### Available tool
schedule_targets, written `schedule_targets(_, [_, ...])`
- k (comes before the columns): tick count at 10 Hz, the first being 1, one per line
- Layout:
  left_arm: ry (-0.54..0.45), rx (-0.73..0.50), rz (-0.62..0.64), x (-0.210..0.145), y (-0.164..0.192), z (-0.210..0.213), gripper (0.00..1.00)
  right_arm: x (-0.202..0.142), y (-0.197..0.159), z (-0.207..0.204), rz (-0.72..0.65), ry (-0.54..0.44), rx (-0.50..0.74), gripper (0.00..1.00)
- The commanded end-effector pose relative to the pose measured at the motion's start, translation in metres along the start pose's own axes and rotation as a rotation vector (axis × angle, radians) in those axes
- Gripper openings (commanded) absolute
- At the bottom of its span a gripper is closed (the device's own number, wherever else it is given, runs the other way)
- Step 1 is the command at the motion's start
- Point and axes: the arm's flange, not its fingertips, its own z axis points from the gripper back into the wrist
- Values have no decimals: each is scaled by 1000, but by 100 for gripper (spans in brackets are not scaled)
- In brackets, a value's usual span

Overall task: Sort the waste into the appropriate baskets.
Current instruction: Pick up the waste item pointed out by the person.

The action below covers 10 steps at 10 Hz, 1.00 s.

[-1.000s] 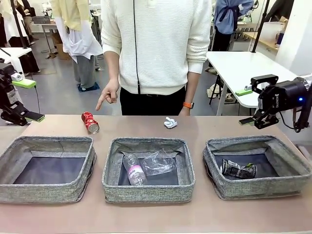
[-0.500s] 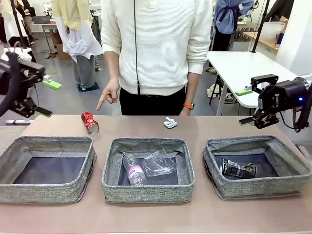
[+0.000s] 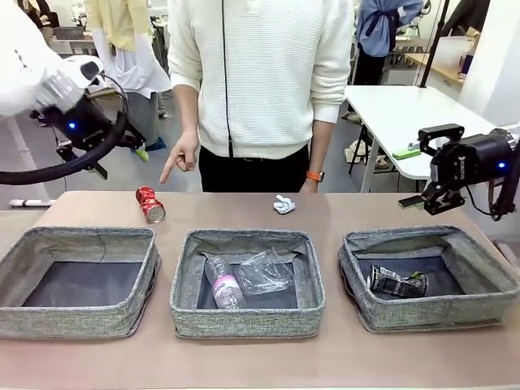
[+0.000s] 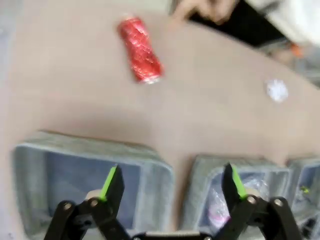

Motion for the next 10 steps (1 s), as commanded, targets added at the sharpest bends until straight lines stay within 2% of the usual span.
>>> schedule_targets(1, [78, -127, -8, -2, -1, 6, 100, -1, 1, 3, 20, 14, -4, 100])
schedule_targets(3, [78, -127, -8, -2, -1, 6, 100, -1, 1, 3, 20, 14, -4, 100])
schedule_targets(4, [17, -29, 4, -2, -4, 0, 100, -1, 1, 3, 20, 14, -4, 100])
schedule_targets(5, [76, 41, 43, 18, -9, -21, 100, -1, 1, 3, 20, 14, -4, 100])
schedule_targets(6, [102, 53, 26, 33, -16, -41, 100, -1, 1, 3, 20, 14, -4, 100])
schedule_targets(8, [141, 76, -41, 57, -25, -89, 100, -1, 1, 3, 20, 14, -4, 100])
schedule_targets(10, [153, 166, -31, 77, -19, -135, 100, -1, 1, 3, 20, 14, -4, 100])
